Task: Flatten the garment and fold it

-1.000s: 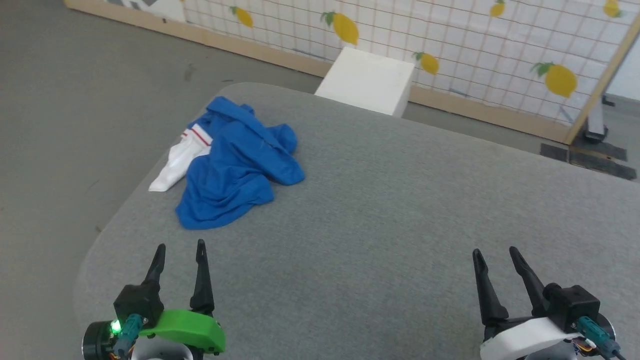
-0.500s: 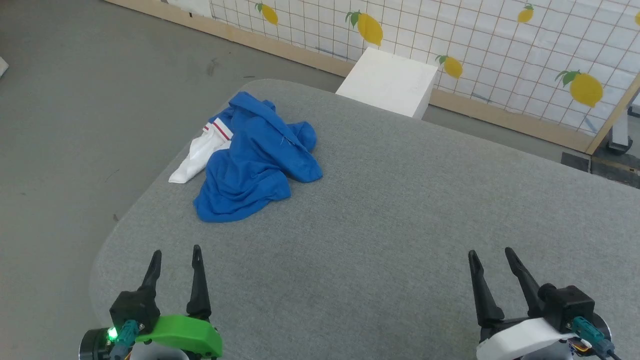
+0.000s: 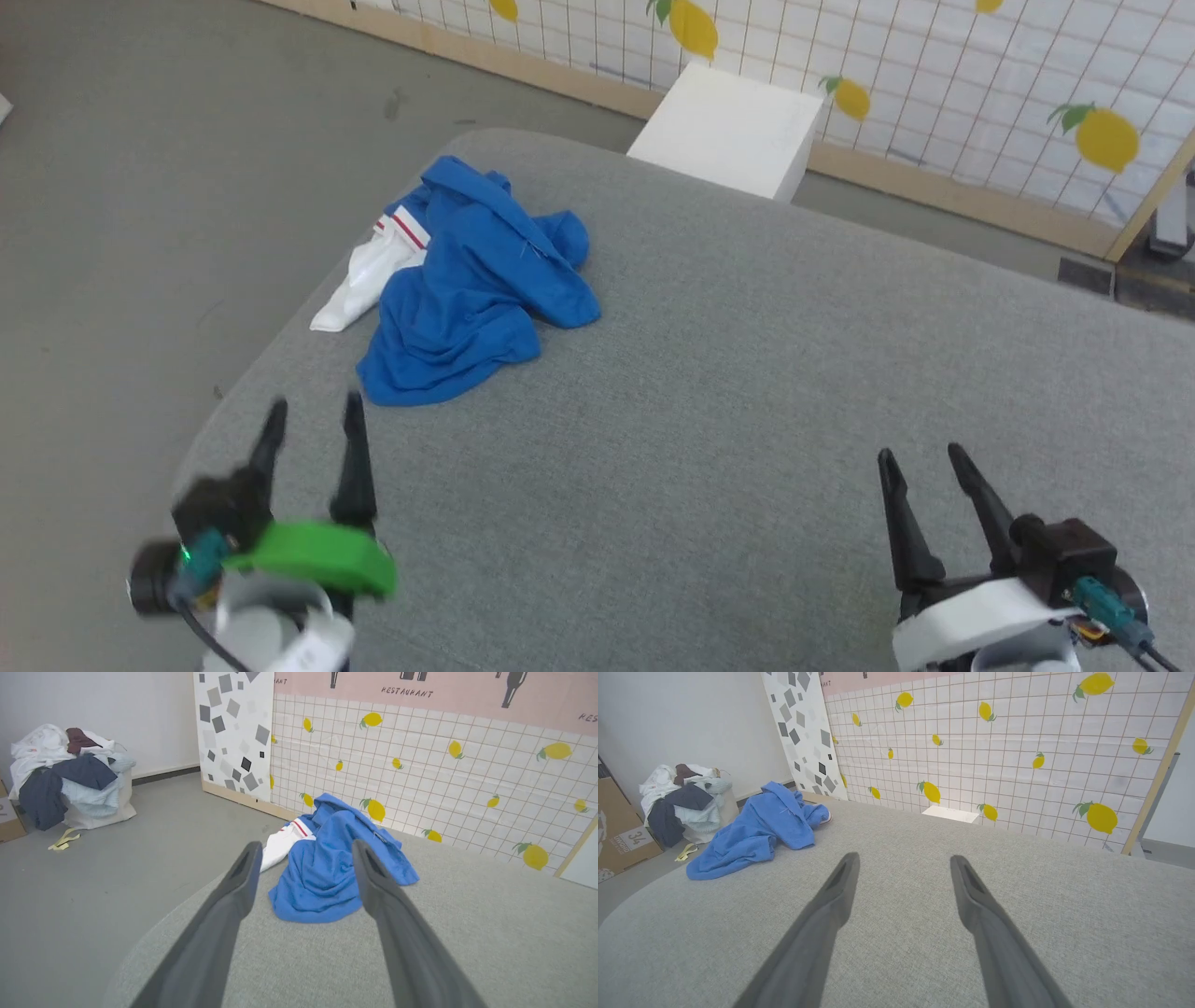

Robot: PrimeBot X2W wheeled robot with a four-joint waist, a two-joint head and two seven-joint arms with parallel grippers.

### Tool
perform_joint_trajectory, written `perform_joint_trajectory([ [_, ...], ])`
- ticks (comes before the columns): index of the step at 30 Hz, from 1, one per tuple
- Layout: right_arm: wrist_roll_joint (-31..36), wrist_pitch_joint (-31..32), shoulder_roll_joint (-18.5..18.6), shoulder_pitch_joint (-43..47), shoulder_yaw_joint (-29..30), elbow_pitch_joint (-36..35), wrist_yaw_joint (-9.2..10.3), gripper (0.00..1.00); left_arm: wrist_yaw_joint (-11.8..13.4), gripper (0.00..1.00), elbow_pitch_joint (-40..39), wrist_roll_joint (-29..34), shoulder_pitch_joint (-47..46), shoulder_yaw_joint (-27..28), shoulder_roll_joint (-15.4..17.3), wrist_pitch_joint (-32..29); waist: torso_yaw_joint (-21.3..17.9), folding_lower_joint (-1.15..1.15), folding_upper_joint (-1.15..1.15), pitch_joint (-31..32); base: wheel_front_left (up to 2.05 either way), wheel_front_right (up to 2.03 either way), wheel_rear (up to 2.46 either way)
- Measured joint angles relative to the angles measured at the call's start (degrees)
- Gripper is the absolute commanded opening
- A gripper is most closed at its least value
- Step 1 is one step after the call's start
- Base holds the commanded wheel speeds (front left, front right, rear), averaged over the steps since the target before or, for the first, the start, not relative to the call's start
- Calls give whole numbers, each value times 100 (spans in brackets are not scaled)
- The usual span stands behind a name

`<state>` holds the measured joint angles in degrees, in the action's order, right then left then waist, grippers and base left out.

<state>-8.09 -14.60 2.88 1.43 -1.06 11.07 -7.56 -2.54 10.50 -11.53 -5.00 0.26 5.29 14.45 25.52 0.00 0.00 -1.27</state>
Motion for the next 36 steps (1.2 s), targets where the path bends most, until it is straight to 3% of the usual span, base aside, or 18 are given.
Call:
perform_joint_trajectory([
  [12, 461, 463, -1, -253, 226, -677, 0, 100, -366, 100, 855, -948, -2063, 231, 475, -563, -146, 0, 0, -732, 0, 0, 0],
  [17, 695, 713, -2, -366, 328, -1138, 0, 100, -444, 100, 1537, -1449, -3061, 200, 727, -1329, -255, 1, 0, -1193, 0, 0, 0],
  [26, 829, 970, -3, -497, 519, -1779, 0, 100, -446, 100, 2662, -1975, -4336, 23, 1251, -3337, -609, 1, 0, -1959, 0, 0, 0],
  [32, 844, 1024, -3, -511, 670, -1982, 0, 100, -207, 100, 3226, -1985, -4730, -132, 1440, -4645, -894, 1, 0, -2433, 0, 0, 0],
  [36, 850, 1023, -2, -525, 726, -2071, 0, 100, -99, 100, 3387, -2003, -4845, -216, 1457, -5133, -1062, 1, 0, -2696, 0, 0, 0],
])
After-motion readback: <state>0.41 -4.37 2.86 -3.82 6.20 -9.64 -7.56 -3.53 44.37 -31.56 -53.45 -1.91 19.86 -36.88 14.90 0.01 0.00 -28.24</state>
